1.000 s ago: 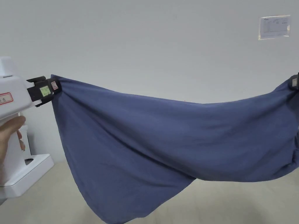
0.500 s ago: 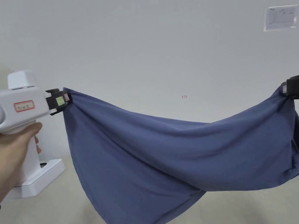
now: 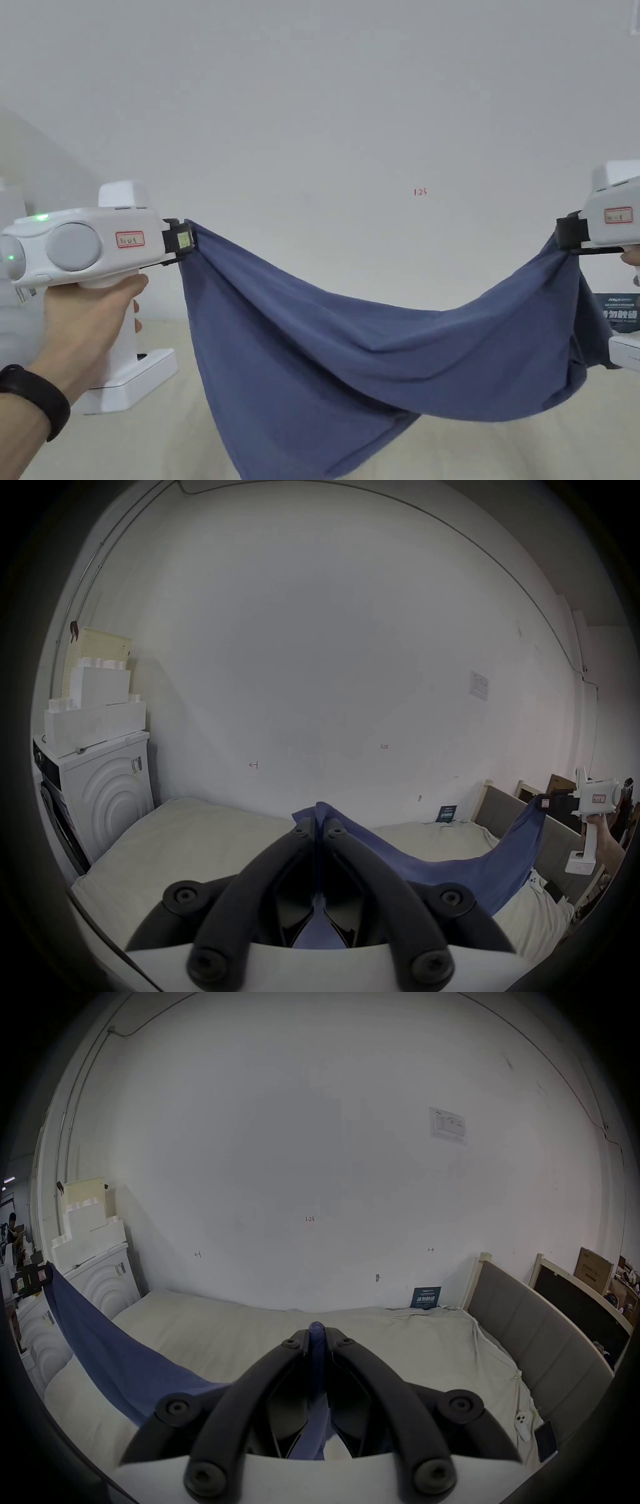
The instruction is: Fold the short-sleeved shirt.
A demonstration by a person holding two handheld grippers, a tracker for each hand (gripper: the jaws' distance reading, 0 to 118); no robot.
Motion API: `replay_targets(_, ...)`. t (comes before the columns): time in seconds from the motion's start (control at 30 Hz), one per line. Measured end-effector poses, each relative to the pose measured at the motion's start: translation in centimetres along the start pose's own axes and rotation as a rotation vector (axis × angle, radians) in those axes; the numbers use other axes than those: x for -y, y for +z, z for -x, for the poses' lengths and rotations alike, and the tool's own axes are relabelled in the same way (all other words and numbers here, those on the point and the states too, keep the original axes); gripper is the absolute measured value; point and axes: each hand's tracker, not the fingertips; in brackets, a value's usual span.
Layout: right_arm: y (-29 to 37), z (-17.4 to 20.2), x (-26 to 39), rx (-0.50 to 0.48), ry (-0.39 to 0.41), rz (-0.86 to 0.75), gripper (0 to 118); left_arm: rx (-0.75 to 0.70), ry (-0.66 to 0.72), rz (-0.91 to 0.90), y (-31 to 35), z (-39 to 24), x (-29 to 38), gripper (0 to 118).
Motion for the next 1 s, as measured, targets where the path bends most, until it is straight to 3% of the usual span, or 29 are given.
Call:
replay_targets(0.13, -2.7, 0.2, 2.5, -0.017, -0.006, 0.023, 7, 0.005, 0.028, 0.006, -1.3, 1.4, 3.0, 2)
replay_targets(0.23, -4.9, 0.0, 8.1, -0.037, -0.027, 0.122, 7, -0.008, 0.027, 0.101, -1.5, 2.6, 9.2, 2)
replay_targets(0.4, -6.4, -1.0, 23.2, -0.073, -0.168, 0.32, 7, 0.041, 0.175, 0.291, 0.4, 4.8, 24.1, 2)
replay_targets(0.57, -3.2, -2.3, 36.6, -0.051, -0.294, 0.459, 7, 0.027, 0.315, 0.438, 4.2, 7.1, 35.2, 2)
replay_targets(0.67, 0.0, -4.8, 41.4, -0.047, -0.413, 0.456, 7, 0.008, 0.408, 0.428, 7.7, 8.4, 37.5, 2)
replay_targets(0.93, 11.3, -5.5, 45.5, -0.032, -0.439, 0.446, 7, -0.011, 0.428, 0.405, 19.2, 9.8, 38.6, 2)
replay_targets(1.0, 13.8, -5.4, 46.2, -0.038, -0.408, 0.487, 7, -0.026, 0.401, 0.429, 22.0, 9.3, 38.9, 2)
